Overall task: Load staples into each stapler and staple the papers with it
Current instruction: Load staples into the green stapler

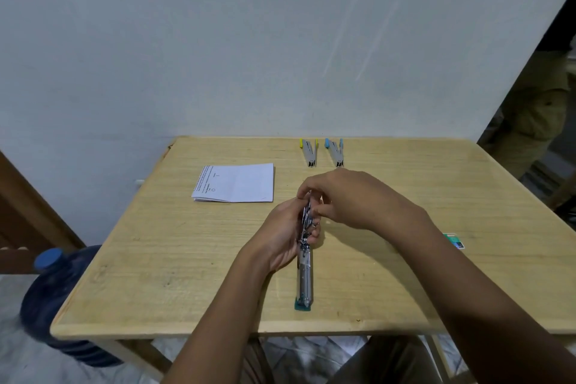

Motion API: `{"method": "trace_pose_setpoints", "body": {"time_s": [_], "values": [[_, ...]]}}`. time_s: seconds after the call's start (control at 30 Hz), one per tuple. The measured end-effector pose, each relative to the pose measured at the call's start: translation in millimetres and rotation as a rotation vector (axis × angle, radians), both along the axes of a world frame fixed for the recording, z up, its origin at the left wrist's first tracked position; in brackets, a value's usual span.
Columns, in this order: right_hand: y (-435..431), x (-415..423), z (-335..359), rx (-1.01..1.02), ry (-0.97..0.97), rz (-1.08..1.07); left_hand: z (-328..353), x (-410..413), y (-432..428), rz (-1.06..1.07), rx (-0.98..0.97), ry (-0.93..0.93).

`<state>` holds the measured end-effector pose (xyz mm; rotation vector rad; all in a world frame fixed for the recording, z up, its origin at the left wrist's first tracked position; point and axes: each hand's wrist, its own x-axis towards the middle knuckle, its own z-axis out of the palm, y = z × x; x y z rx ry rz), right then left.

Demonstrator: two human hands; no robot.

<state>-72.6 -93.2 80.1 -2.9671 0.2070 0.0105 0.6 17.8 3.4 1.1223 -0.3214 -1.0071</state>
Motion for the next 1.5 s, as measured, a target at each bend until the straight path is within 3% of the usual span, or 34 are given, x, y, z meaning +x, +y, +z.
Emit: {"method": "trace_pose_setpoints", "body": {"time_s": [0.33,0.87,1.1,1.5], "values": [[1,-5,-17,0.003,-0.208,-0.147,-4,4,0,0.0,-0.017,0.03],[-4,-14,-36,0.097,-0.222,-0.138,-12,8,-4,-0.004,-0.036,0.087],[-13,-31,-45,0.115,-0.206,0.11,-11,9,-3,0.001,-0.032,0.073],[-35,-26,-30,-0.081,-0.111,0.392,-12,7,-2,-0.047,-0.037,0.123]]}}
